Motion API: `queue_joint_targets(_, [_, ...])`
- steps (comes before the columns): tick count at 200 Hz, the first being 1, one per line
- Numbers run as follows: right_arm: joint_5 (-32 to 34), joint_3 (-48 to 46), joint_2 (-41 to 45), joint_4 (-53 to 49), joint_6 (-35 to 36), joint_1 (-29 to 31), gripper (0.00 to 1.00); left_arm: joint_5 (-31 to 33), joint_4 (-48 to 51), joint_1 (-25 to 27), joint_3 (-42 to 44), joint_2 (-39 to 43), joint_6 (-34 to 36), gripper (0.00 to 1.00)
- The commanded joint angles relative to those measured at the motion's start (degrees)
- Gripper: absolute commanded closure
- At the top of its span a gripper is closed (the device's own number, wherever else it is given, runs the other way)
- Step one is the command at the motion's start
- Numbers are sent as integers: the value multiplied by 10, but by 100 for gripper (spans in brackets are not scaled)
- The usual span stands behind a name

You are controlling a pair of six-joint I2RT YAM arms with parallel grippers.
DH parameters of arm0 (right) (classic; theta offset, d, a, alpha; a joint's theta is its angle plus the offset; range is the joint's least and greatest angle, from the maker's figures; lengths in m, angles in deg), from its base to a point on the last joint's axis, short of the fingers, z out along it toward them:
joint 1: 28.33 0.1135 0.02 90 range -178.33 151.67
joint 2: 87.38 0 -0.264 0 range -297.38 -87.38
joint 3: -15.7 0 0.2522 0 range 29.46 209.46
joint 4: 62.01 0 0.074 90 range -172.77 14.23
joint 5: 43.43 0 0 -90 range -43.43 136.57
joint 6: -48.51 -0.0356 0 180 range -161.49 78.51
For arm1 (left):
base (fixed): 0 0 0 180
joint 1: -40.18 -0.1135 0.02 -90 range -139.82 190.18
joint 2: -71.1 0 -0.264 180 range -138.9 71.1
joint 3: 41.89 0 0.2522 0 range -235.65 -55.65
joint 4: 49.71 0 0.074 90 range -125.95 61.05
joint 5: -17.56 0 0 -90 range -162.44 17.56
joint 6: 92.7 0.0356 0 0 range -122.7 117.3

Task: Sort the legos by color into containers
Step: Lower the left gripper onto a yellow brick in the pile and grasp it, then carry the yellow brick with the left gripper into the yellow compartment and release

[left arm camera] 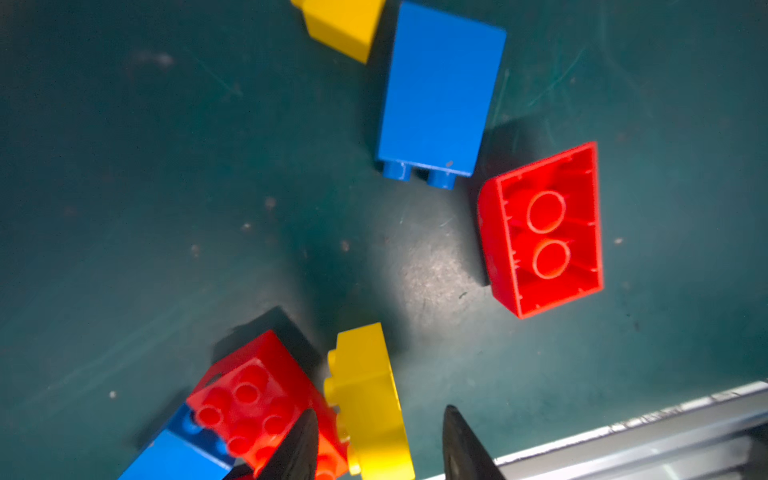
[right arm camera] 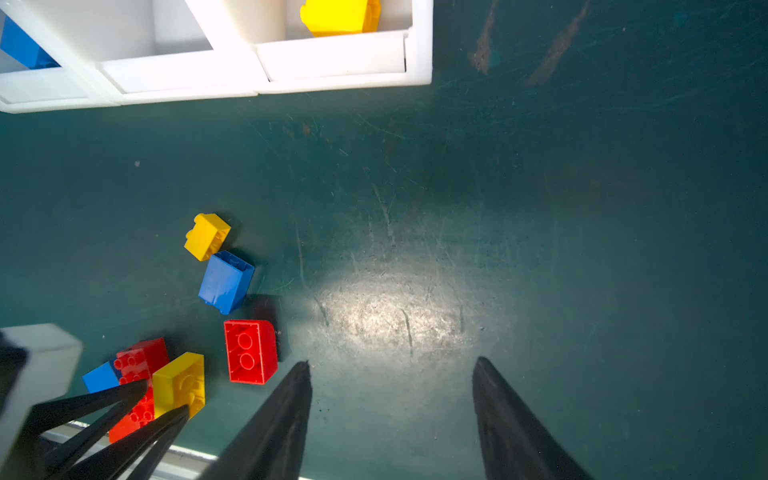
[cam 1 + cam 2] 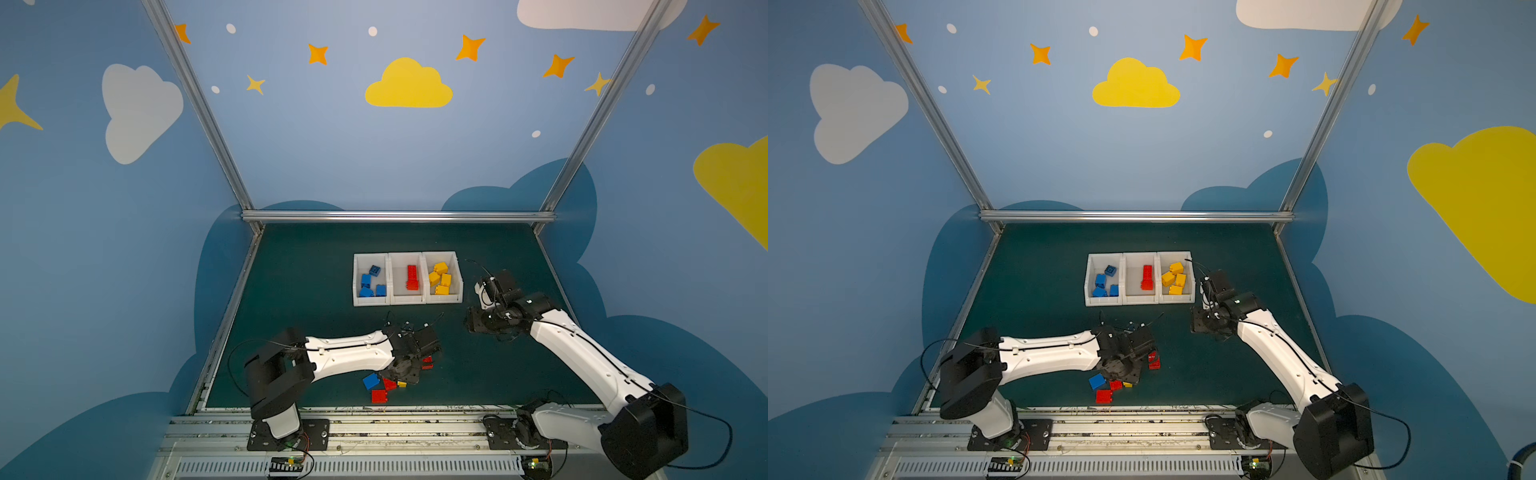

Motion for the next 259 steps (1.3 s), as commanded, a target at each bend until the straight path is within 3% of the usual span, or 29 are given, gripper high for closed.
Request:
queue_joint_targets(1, [-7, -10, 23, -8, 6, -6, 41, 1, 17, 2, -18, -17, 6, 54])
queue_joint_targets(78, [-3, -15, 47, -18, 1, -28, 50, -2, 13, 2, -54, -66, 43, 74])
queue_joint_targets(132, [-10, -4, 61, -29, 1, -50, 52, 7, 19, -1, -92, -51, 77, 77])
queue_joint_targets(165, [-21, 14, 74, -47, 14, -75, 53, 30, 52, -29, -197, -58, 123, 78])
queue_joint_targets(196, [-42, 23, 89, -54, 22, -103, 53, 30, 50, -88, -310, -104, 186, 77])
queue_joint_targets(235, [-39, 5, 115, -30, 10, -115, 53, 8, 29, -164, -471, -217, 249, 76])
queue_joint_targets(259, [-26, -13, 143, -13, 9, -117, 54, -4, 49, -202, -617, -318, 270, 76])
